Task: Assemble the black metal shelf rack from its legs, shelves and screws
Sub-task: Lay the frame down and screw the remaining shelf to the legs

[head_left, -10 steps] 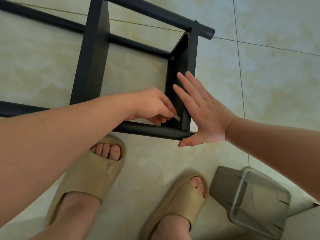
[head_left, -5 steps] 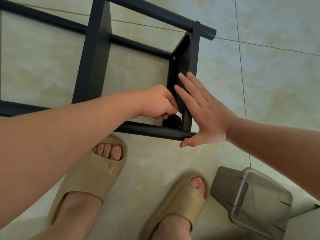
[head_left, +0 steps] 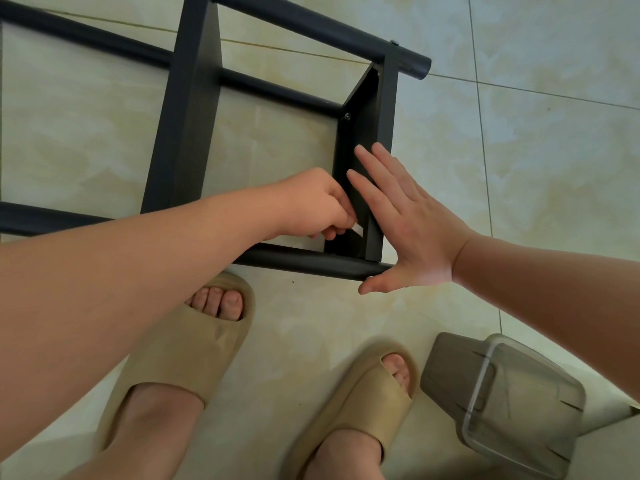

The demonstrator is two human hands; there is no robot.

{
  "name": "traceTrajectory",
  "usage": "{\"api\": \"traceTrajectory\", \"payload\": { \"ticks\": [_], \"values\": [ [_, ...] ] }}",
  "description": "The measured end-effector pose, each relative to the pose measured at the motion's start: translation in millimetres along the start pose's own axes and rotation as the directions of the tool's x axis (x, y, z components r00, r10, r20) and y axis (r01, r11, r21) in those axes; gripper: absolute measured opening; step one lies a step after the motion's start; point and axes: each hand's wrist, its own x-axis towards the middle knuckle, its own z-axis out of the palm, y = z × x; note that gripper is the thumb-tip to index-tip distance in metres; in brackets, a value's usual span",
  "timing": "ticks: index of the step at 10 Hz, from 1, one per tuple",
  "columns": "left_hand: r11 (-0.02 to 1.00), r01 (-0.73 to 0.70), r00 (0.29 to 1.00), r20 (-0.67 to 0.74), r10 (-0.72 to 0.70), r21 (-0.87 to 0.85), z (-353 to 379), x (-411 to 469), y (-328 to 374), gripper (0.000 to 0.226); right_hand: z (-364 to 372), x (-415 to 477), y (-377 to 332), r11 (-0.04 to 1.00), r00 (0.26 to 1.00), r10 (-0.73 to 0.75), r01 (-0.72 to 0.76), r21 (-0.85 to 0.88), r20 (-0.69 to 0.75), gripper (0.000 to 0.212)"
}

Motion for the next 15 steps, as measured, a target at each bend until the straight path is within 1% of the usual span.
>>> {"api": "traceTrajectory", "payload": {
  "ticks": [1,3,4,5,7,8,9,10,12,14,15],
  "values": [
    [0.996,0.061,0.998,0.039,-0.059,-0.067,-0.9,-1.2,-0.8,0.017,0.2,-0.1,-0.2,1.000,1.000,-0.001,0.001,-0.002,-0.003,0.136],
    [0.989,-0.027,0.987,0.161,0.004,0.144,-7.5,0.3,3.3,0.017,-0.5,0.1,-1.0,1.000,1.000,-0.004,0.004,0.001,-0.009,0.136],
    [0.983,-0.052,0.981,0.193,0.017,0.177,-10.5,0.8,3.1,0.017,-0.5,0.0,-0.8,1.000,1.000,-0.007,0.007,0.001,-0.013,0.136],
    [0.992,-0.035,0.979,0.204,0.010,0.120,-13.3,0.2,1.3,0.017,-0.7,0.2,-0.6,1.000,1.000,-0.006,0.006,0.004,-0.010,0.136],
    [0.981,-0.075,0.990,0.134,0.051,0.179,-10.7,3.7,6.6,0.017,-0.4,0.6,-1.0,1.000,1.000,-0.006,0.006,0.000,-0.005,0.136],
    [0.992,-0.038,0.992,0.126,0.022,0.123,-8.5,2.1,7.2,0.016,-0.2,0.3,-0.8,1.000,1.000,-0.005,0.005,0.001,-0.005,0.136],
    [0.999,0.029,0.992,0.122,-0.035,0.044,-6.5,-0.7,4.8,0.015,-0.4,0.2,-0.5,1.000,1.000,-0.005,0.005,0.001,-0.009,0.135],
    [0.999,0.048,0.992,0.118,-0.051,0.026,-5.7,-1.6,6.4,0.014,-0.7,0.4,-0.8,1.000,1.000,-0.004,0.004,-0.001,-0.002,0.136],
    [0.995,0.071,0.988,0.134,-0.079,0.065,-3.6,-1.4,6.1,0.017,-1.0,0.3,-1.5,1.000,1.000,-0.002,0.002,0.005,-0.001,0.136],
    [0.996,0.072,0.983,0.163,-0.078,0.044,0.7,-5.0,-1.1,0.017,-0.5,0.0,-1.5,1.000,1.000,-0.001,0.001,0.005,-0.004,0.136],
    [0.994,0.061,0.980,0.182,-0.076,0.086,1.5,-7.3,-1.8,0.014,-0.5,0.1,-1.4,1.000,1.000,0.002,-0.002,0.003,0.000,0.136]
  ]
}}
